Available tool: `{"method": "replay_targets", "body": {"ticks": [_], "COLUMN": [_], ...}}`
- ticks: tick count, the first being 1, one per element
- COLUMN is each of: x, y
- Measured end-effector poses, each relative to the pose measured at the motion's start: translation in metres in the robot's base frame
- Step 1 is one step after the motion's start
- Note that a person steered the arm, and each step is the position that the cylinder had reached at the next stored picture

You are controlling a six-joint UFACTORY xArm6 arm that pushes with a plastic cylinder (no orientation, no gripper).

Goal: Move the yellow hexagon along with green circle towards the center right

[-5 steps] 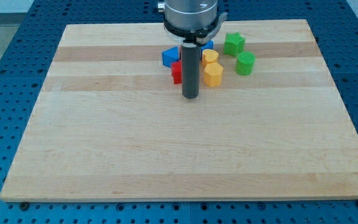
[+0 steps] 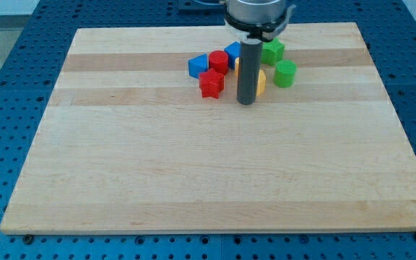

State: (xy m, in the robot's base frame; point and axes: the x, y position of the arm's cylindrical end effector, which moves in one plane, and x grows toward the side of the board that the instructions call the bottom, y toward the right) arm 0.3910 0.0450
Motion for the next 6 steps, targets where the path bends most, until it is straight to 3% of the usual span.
{"method": "replay_targets", "body": {"ticks": [1, 2, 4, 5, 6], "x": [-0.032, -0.055, -0.057, -0.092, -0.122], "y": [0.004, 0.049, 0.137, 0.104, 0.108]}}
